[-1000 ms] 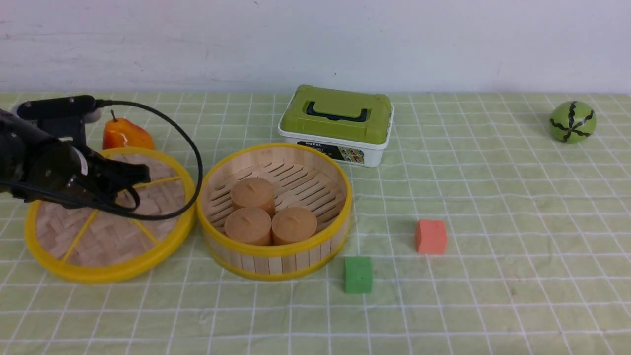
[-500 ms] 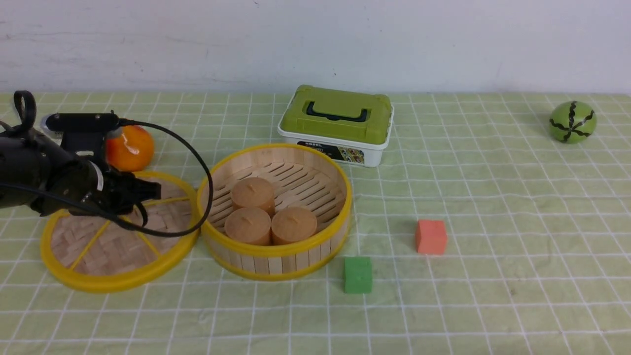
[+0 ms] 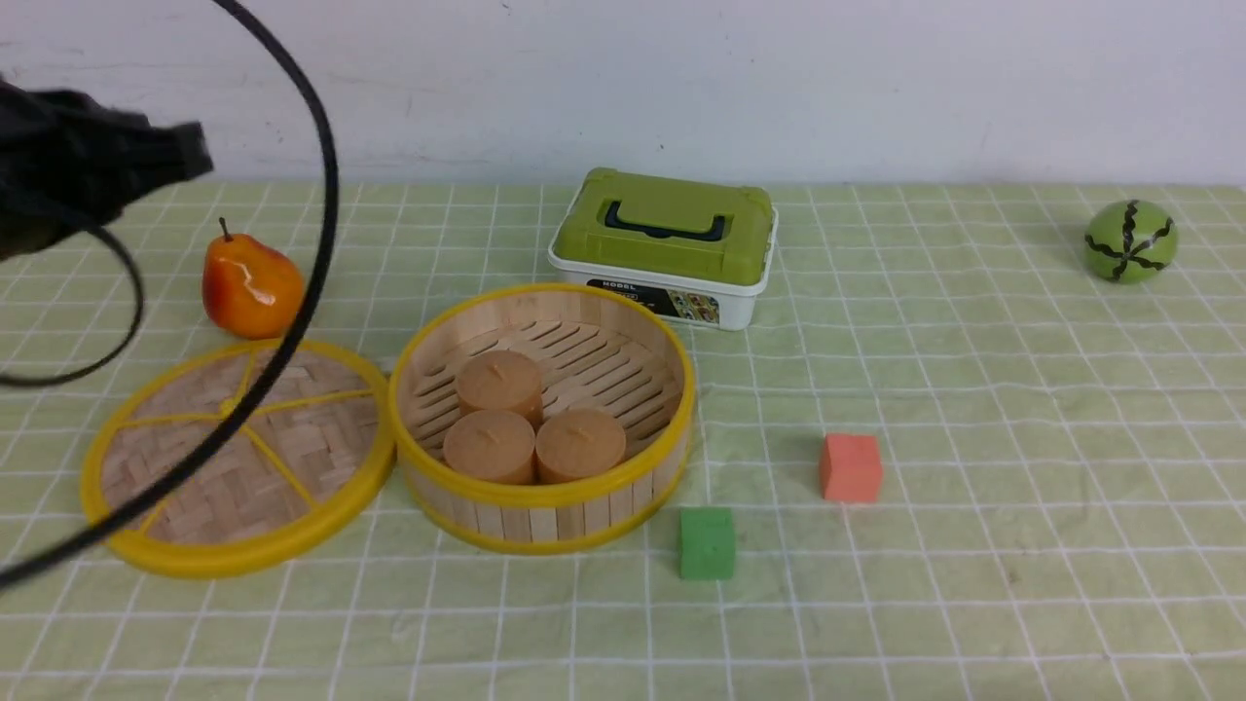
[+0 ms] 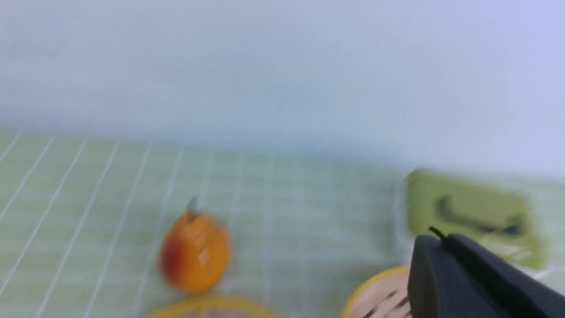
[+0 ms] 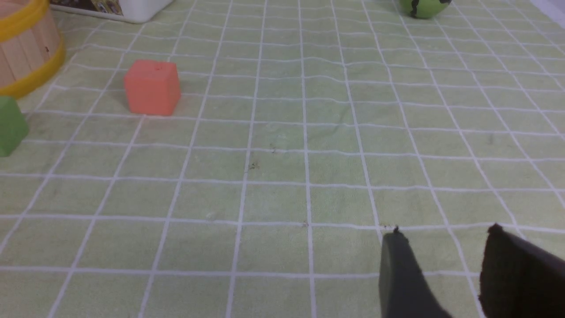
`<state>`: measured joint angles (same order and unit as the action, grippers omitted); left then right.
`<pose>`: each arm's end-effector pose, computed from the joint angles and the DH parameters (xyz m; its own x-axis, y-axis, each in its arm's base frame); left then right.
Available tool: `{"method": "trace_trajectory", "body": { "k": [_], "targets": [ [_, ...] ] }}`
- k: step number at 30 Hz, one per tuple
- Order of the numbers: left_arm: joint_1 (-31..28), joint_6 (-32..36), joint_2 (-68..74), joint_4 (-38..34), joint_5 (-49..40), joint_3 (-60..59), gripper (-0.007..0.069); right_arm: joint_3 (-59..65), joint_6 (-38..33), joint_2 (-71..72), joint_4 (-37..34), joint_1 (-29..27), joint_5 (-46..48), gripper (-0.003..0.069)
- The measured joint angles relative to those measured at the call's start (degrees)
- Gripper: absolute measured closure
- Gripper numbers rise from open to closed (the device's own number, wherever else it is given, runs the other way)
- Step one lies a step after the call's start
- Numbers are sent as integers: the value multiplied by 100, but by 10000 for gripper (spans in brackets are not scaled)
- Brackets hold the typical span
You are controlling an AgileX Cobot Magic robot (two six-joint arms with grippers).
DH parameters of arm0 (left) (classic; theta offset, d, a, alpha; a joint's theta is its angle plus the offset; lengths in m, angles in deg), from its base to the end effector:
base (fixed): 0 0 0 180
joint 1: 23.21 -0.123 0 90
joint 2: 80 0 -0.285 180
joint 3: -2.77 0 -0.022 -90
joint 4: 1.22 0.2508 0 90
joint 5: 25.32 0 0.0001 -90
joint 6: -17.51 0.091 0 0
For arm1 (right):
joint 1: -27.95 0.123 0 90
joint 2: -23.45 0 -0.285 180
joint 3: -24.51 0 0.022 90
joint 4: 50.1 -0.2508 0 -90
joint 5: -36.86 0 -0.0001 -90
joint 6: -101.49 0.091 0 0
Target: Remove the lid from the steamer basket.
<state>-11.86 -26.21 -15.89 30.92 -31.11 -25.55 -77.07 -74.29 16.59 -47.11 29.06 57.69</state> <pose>0.2139 -0.0379 0.3791 -0.1519 -0.1762 -0.9726 0.1159 0.9740 -0.1946 0.0526 -0.0007 0.1743 -0.2769 0.0195 -0.9607 0.0053 0.9998 0.0188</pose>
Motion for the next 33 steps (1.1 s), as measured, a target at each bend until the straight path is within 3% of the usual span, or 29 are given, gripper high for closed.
{"method": "trace_trajectory", "body": {
  "k": [7, 15, 24, 33],
  "targets": [
    [103, -122, -2247, 0, 429, -1860, 637, 0, 0, 0, 0, 0, 0, 418],
    [103, -253, -3323, 0, 666, -3779, 637, 0, 0, 0, 0, 0, 0, 418],
    [103, -946, -3351, -6, 680, -4651, 637, 0, 0, 0, 0, 0, 0, 418],
    [-2, -1052, -3976, -27, 536, -4844, 637, 0, 0, 0, 0, 0, 0, 418]
  ]
}}
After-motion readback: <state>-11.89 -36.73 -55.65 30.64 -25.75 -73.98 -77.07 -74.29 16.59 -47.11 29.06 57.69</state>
